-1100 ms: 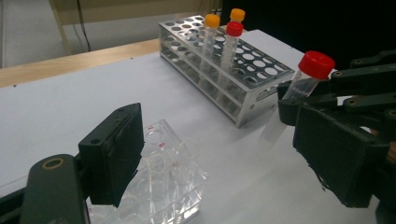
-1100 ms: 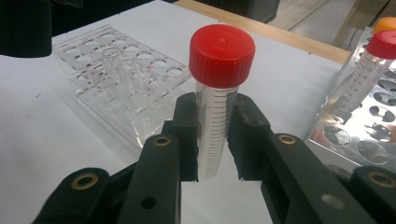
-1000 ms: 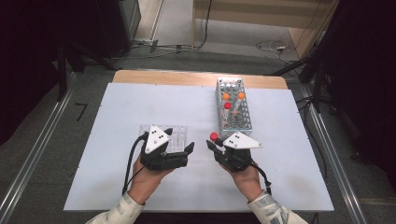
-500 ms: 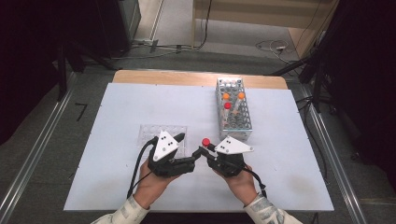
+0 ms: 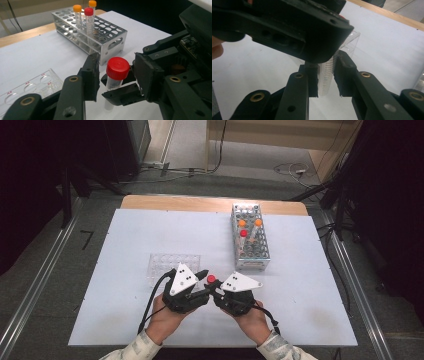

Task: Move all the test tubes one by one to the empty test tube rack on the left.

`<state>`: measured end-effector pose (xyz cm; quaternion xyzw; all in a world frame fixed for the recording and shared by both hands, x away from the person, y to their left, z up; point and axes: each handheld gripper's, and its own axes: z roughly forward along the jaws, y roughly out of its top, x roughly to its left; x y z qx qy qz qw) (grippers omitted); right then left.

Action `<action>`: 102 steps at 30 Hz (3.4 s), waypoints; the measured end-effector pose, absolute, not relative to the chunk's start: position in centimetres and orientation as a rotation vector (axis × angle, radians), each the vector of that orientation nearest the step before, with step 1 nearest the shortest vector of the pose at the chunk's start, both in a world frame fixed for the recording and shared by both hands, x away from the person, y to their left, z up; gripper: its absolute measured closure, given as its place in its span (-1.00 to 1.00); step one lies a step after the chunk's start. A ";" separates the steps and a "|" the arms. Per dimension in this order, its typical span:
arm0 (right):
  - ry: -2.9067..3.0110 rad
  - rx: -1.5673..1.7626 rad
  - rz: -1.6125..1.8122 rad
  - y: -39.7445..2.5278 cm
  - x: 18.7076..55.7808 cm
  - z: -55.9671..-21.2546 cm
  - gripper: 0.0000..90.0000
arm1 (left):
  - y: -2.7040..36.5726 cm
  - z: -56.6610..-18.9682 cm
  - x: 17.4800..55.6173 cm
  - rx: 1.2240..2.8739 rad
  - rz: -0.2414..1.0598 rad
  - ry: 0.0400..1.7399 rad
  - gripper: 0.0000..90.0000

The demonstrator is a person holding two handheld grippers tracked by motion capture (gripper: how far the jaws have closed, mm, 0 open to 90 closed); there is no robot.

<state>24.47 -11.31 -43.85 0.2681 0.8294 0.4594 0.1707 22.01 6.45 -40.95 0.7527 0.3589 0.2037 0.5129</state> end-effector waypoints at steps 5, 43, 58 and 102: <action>2.365 0.748 1.307 -11.0 24.1 -43.8 0.59 | 6.4 -41.0 22.0 1.823 0.494 0.857 0.40; 2.388 0.774 1.361 -13.5 25.0 -43.3 -0.41 | 12.0 -37.9 21.9 1.749 0.549 0.968 0.55; 2.360 0.820 1.370 -14.0 25.5 -43.1 -0.40 | 14.4 -37.3 23.6 1.674 0.606 1.028 0.55; 2.353 0.851 1.350 -14.1 25.7 -43.4 -0.38 | 13.4 -42.5 25.4 1.725 0.637 1.124 0.44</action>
